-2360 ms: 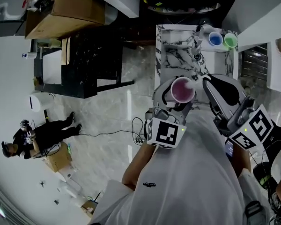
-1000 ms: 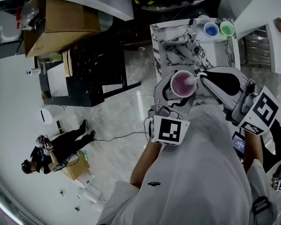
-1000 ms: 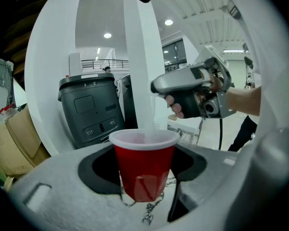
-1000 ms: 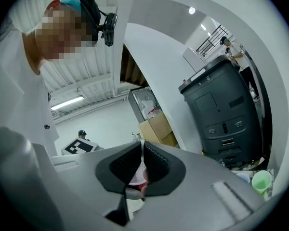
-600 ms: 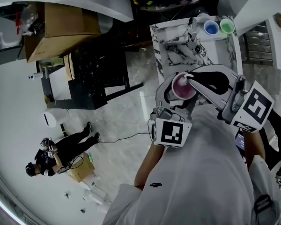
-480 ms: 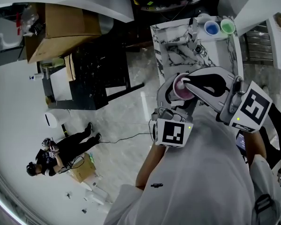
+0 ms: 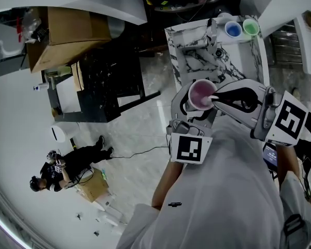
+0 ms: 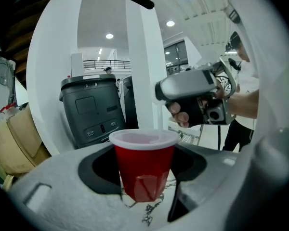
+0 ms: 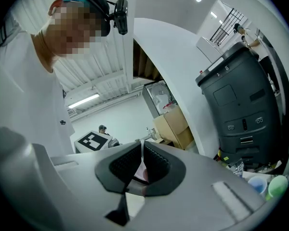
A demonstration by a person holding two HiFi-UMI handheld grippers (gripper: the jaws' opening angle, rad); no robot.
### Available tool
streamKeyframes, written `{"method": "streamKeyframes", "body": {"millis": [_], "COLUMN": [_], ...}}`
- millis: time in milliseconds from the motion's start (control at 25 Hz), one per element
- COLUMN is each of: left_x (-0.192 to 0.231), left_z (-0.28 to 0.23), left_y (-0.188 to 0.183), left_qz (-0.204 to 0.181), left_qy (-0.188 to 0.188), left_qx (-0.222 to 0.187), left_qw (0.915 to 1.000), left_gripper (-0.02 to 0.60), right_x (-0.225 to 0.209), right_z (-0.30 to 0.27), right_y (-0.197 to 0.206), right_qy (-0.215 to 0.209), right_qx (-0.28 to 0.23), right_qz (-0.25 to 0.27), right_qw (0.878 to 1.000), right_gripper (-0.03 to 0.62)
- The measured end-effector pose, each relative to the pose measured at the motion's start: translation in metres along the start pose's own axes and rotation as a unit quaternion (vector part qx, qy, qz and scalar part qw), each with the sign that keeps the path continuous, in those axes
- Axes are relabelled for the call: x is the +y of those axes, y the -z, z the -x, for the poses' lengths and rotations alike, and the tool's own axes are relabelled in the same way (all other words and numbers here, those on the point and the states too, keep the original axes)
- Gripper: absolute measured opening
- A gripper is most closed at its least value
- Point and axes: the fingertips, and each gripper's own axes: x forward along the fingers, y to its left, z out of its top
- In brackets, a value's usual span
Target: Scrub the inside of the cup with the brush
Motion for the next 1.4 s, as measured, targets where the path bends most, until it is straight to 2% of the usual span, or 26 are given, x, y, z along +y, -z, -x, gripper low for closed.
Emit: {"method": "streamKeyframes", "body": {"millis": [440, 640, 880, 1000, 1160, 1400], "left_x": [-0.022, -0.025, -0.022, -0.019, -0.010, -0.008], "left_z": [-0.013, -0.017, -0.018, -0.017, -0.013, -0.014], "left_y": [-0.003, -0.001, 0.000, 0.000, -0.004, -0.001], "left_qz": [-0.006, 0.008, -0.003, -0.001, 0.000, -0.002], "left_qy": [0.024, 0.021, 0.013, 0.007, 0.001, 0.008], "left_qx": [0.008, 0.018, 0.011, 0.011, 0.006, 0.010], "left_qw": [0.9997, 0.9996, 0.9998, 0.9999, 1.0000, 0.9999], "left_gripper": [0.292, 0.292, 0.292, 0.293, 0.292, 0.292], "right_x": [-0.018, -0.014, 0.002, 0.005, -0.001, -0.017], "right_z": [0.008, -0.001, -0.007, -0.005, 0.002, 0.009], "right_y": [0.008, 0.003, 0.003, 0.010, 0.012, 0.020], "right_qy": [0.041, 0.024, -0.024, -0.031, -0.020, 0.013], "right_qx": [0.028, 0.021, 0.013, 0.025, 0.037, 0.069], "right_qz": [0.039, 0.040, 0.031, 0.022, 0.009, 0.040], "right_qw": [0.998, 0.999, 0.999, 0.999, 0.999, 0.997], "right_gripper": [0.023, 0.023, 0.023, 0.023, 0.023, 0.023]}}
